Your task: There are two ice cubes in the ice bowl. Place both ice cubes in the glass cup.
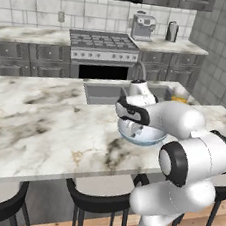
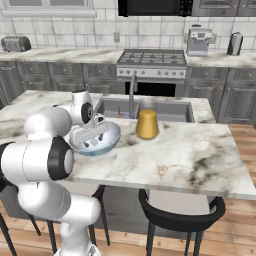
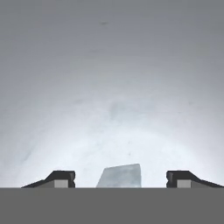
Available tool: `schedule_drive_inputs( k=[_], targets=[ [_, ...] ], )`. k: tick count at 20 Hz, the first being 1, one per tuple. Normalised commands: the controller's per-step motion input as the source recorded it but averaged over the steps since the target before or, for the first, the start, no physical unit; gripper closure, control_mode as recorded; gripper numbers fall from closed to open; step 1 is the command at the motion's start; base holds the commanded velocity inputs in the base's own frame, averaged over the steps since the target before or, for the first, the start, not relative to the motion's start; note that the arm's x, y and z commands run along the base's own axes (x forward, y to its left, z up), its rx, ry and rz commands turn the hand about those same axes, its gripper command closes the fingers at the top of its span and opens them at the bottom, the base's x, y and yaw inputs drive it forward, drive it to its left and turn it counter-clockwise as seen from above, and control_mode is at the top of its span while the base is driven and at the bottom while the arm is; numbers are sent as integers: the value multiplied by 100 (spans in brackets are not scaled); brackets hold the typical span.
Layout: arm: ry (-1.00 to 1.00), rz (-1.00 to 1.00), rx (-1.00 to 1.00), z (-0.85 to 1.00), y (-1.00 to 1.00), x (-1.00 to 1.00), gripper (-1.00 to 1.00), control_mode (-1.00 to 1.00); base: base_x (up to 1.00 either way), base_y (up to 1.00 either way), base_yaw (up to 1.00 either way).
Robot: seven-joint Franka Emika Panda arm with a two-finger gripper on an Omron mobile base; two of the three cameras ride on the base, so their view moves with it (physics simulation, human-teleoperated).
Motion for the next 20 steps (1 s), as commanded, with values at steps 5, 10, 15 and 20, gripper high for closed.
schedule_drive_inputs(
  k=[5, 10, 15, 20],
  targets=[
    [0, 0, 0, -57, -48, -73, 100, -100, 0, 0, 0],
    [0, -3, 0, -12, -7, -29, 100, -100, 0, 0, 0],
    [0, -9, 0, 60, 1, -17, 100, -100, 0, 0, 0],
    [-4, -8, 0, 100, 4, -24, 100, -100, 0, 0, 0]
  ],
)
